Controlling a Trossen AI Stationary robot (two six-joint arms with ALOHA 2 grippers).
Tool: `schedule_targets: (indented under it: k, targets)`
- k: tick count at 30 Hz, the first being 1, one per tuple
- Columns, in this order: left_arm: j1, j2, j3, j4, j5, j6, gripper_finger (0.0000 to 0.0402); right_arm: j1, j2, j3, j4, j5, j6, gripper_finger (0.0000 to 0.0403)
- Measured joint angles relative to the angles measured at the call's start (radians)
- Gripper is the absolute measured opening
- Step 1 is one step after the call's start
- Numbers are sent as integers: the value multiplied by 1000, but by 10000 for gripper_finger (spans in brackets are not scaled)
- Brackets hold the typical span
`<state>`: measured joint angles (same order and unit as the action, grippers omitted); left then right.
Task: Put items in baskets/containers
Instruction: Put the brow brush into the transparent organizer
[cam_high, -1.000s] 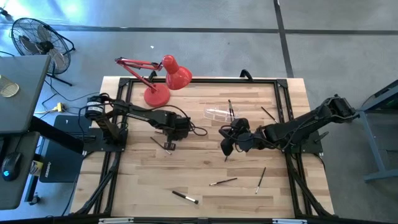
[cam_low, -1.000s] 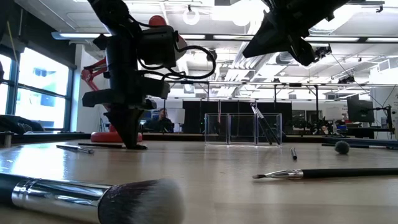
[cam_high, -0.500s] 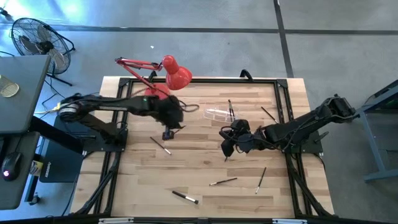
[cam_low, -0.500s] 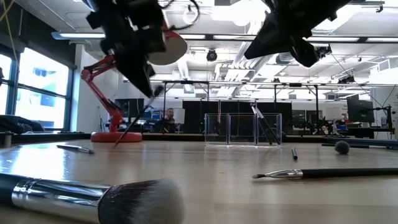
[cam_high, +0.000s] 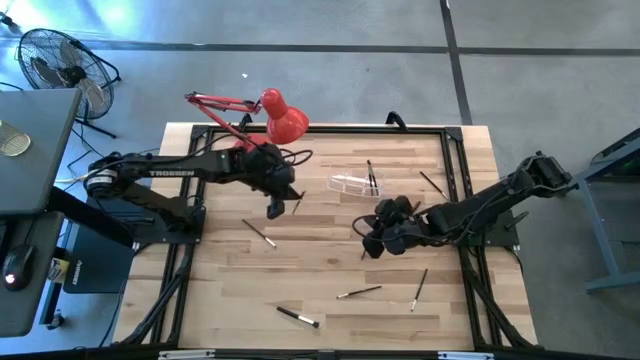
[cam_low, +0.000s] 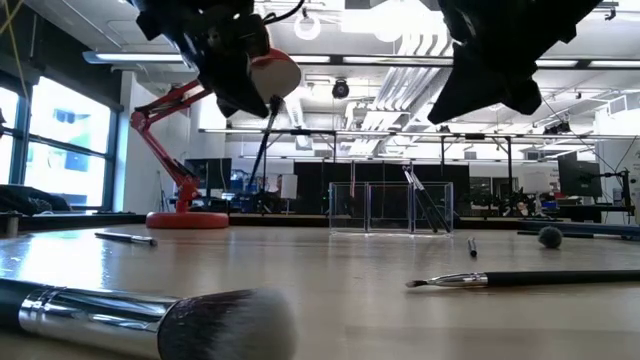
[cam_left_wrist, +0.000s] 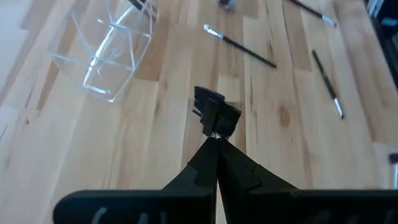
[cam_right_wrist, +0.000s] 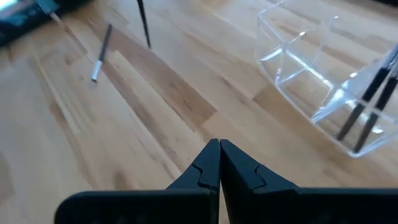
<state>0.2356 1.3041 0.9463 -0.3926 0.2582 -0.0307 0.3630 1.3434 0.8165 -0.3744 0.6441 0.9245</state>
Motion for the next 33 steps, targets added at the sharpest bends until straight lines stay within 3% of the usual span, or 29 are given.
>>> schedule_targets:
  k: [6,11,15,20,23,33]
  targets:
    - [0,0,0,92,-6,-90,0,-5,0,0,-16,50,-94,1]
    - [0,0,1,118,-13,-139,0,-6,0,-78,95,189,-39,12]
    - [-12,0,1,118,-16,-162,0,-51,0,-209,417,124,-62,41]
    - [-50,0,1,130,-41,-184,0,-144,47,-310,902,-20,-312,92]
    - [-72,0,2,139,-62,-191,0,-185,118,-268,992,-49,-434,117]
    - [-81,0,2,153,-88,-222,0,-203,419,-3,992,-62,-643,173]
